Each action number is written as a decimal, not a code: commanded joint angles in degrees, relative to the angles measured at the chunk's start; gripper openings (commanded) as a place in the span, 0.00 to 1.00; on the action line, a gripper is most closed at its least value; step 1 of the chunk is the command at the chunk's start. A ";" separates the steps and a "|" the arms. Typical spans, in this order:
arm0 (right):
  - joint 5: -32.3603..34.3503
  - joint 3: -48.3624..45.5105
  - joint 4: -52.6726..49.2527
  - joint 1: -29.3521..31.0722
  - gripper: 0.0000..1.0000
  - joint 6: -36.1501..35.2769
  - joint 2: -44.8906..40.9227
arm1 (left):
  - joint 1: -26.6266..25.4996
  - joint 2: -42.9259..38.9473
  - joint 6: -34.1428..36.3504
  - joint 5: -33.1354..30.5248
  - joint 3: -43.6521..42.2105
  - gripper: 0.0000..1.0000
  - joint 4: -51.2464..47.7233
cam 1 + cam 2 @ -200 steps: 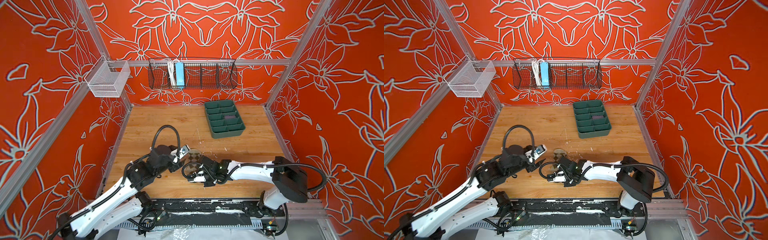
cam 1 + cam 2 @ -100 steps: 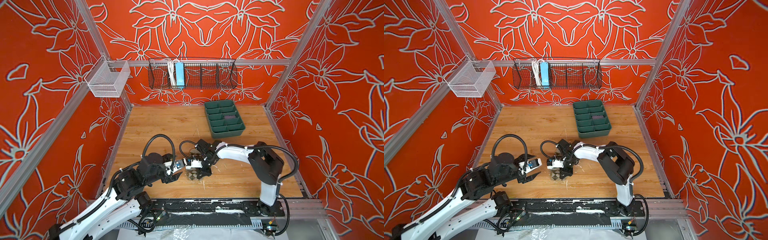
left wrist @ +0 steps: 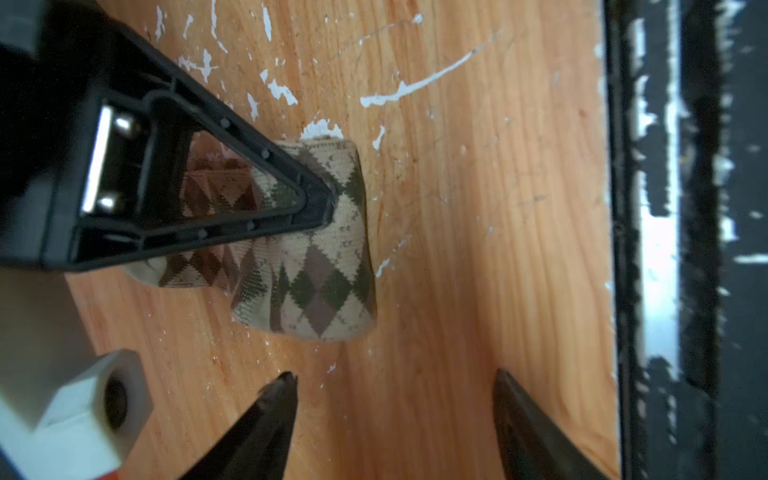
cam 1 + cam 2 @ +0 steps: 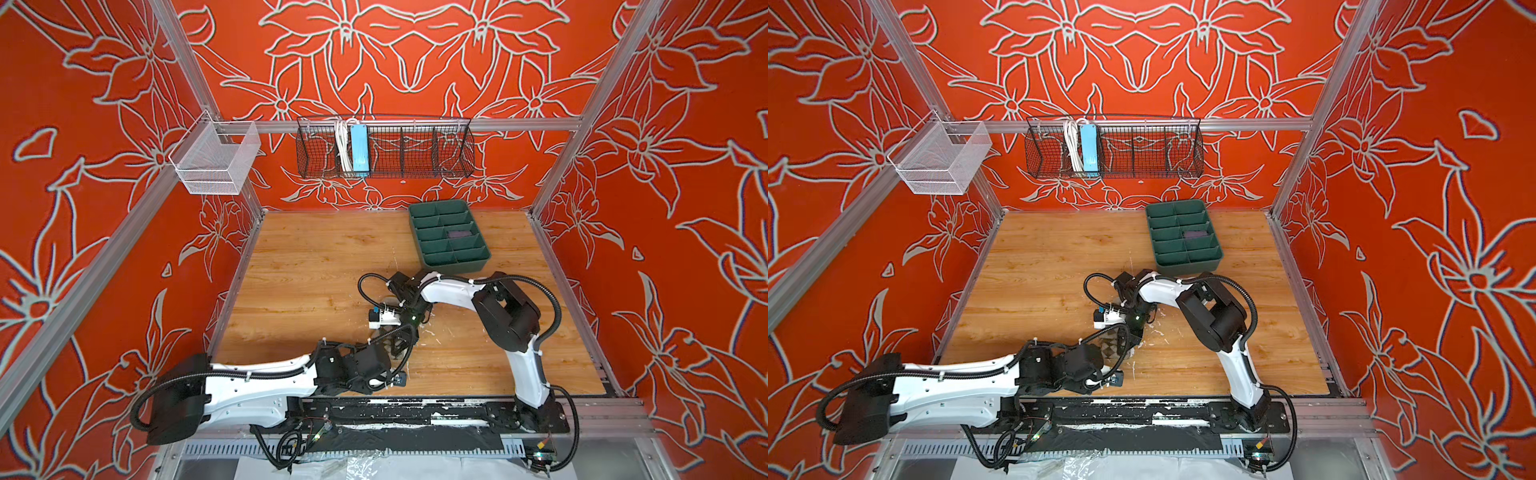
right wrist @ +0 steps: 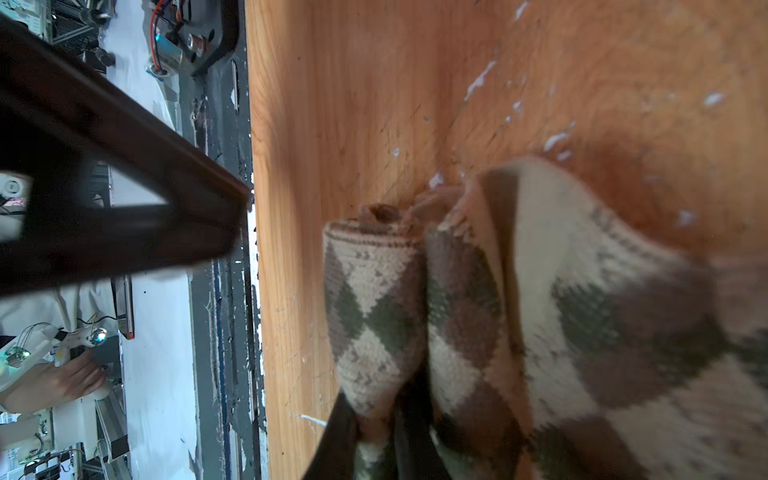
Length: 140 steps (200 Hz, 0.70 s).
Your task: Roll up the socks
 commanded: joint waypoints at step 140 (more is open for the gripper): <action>1.74 -15.20 16.31 -3.84 0.98 7.65 -17.23 | 5.29 15.74 -3.78 4.68 6.66 0.01 0.72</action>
